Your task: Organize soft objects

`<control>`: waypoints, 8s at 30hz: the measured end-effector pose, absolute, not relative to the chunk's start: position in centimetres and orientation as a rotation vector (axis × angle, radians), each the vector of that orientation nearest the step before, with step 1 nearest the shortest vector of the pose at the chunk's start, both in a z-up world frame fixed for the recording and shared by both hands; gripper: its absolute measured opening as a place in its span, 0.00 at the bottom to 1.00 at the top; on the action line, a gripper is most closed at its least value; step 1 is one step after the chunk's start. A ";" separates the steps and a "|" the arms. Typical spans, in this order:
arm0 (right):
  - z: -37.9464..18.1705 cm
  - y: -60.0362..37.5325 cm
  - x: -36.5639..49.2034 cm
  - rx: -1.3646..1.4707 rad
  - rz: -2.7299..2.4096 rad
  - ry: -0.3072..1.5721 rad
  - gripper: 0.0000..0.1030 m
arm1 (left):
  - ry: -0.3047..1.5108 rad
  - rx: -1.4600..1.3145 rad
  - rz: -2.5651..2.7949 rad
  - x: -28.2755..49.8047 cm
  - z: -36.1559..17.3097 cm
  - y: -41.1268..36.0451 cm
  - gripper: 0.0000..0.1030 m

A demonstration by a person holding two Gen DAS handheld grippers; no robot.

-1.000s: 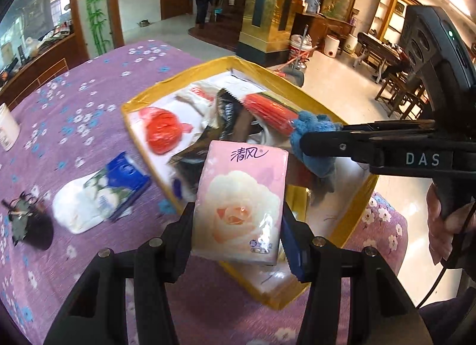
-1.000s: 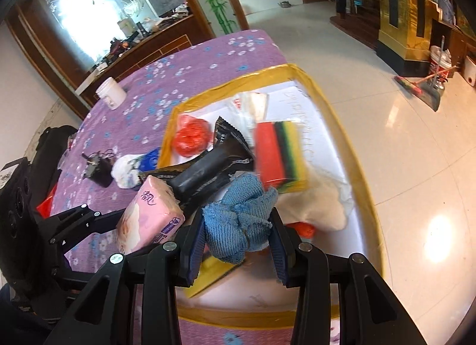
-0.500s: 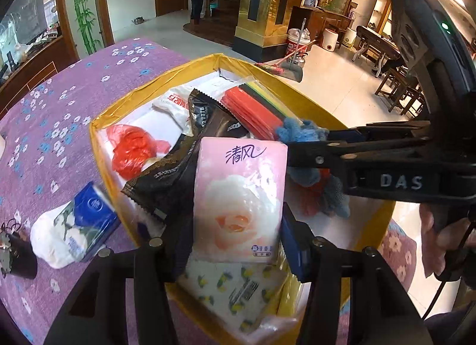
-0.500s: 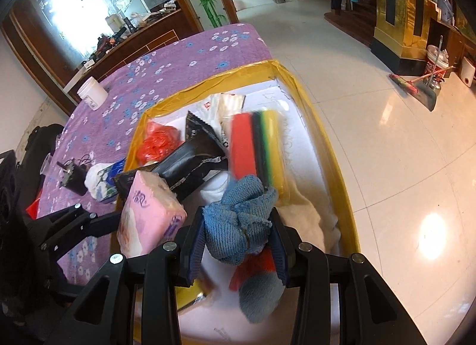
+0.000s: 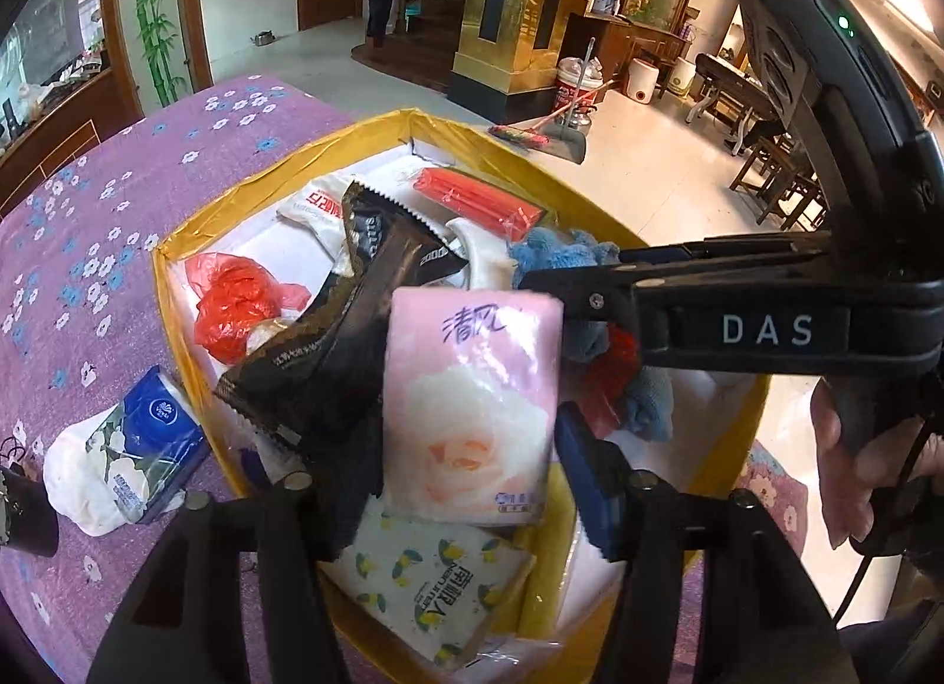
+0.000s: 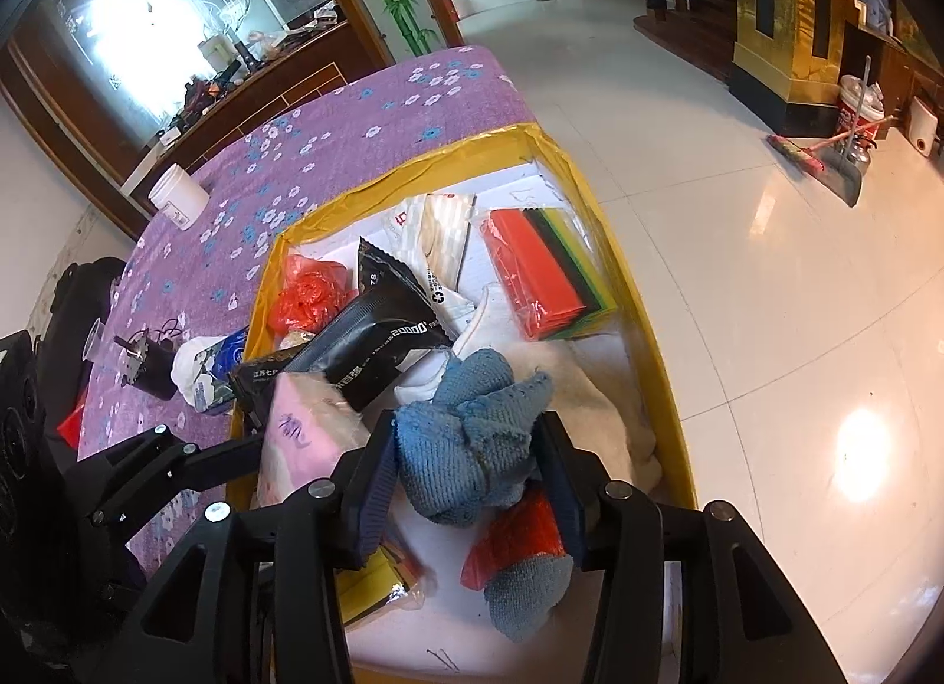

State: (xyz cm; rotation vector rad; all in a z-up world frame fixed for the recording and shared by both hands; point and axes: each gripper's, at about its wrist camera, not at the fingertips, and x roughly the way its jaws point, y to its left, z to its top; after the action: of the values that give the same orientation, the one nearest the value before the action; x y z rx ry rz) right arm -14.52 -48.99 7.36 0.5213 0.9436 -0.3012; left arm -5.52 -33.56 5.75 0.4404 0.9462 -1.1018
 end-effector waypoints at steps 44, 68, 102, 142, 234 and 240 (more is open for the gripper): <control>1.9 -29.9 7.5 0.303 0.003 1.226 0.68 | 0.995 0.186 -0.631 -1.8 7.5 -4.1 0.65; 1.9 -28.6 9.6 0.184 0.099 1.129 0.77 | 1.030 0.141 -0.587 -2.4 7.1 -1.0 0.65; 12.0 -36.7 -15.0 0.415 -0.037 0.844 0.14 | 1.143 0.369 -0.774 -2.2 2.7 -21.8 0.80; 8.8 -27.3 -8.5 0.194 0.077 0.991 0.14 | 0.951 0.387 -0.501 -2.2 5.3 -11.8 0.49; 10.0 -27.5 -10.4 -0.022 -0.061 0.932 0.14 | 0.903 0.414 -0.509 -3.6 7.3 -13.5 0.50; 11.2 -31.9 -11.9 0.062 -0.169 0.880 0.14 | 0.889 0.418 -0.564 -4.1 8.1 -15.8 0.50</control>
State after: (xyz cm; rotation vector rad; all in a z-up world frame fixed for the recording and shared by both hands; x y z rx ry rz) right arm -11.92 -31.91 11.15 0.0624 0.8799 -0.1689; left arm -4.06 -15.83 8.10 0.4185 0.8891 -0.5639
